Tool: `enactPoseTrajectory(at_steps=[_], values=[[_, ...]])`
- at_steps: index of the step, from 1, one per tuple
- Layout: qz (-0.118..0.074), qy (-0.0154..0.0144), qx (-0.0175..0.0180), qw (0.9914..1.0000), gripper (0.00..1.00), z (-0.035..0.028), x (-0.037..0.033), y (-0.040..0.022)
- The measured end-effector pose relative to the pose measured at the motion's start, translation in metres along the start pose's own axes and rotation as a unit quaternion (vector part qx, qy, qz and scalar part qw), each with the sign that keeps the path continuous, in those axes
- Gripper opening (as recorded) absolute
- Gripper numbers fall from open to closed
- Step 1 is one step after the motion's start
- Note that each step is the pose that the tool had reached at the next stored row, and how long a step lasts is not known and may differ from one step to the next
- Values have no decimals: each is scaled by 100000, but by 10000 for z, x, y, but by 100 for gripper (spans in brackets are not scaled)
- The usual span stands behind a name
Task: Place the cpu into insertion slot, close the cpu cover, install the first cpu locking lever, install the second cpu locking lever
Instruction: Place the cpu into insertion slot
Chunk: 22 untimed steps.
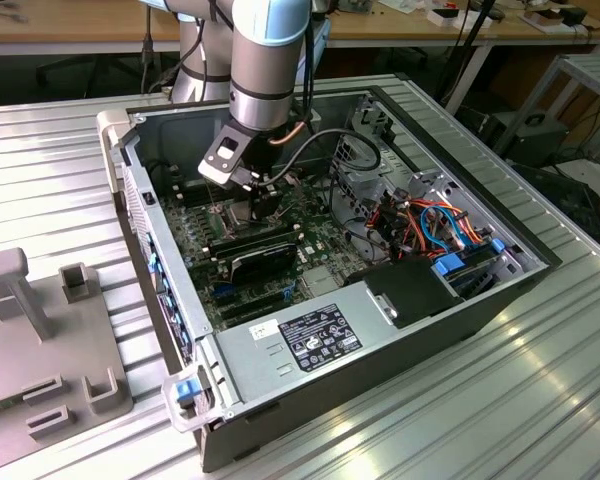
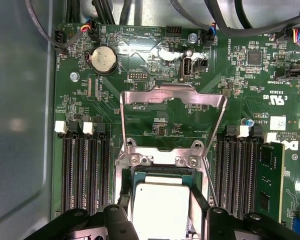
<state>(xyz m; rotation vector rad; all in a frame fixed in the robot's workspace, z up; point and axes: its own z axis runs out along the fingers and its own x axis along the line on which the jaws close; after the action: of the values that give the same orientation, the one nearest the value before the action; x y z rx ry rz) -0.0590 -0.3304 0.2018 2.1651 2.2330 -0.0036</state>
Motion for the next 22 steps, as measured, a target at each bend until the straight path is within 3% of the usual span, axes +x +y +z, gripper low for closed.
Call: enactPoseTrajectory(at_steps=[8,22], values=[[-1726,19,-31,99985,55,-2,-1,0],[-1832,28,-39,99983,55,-2,-1,24]])
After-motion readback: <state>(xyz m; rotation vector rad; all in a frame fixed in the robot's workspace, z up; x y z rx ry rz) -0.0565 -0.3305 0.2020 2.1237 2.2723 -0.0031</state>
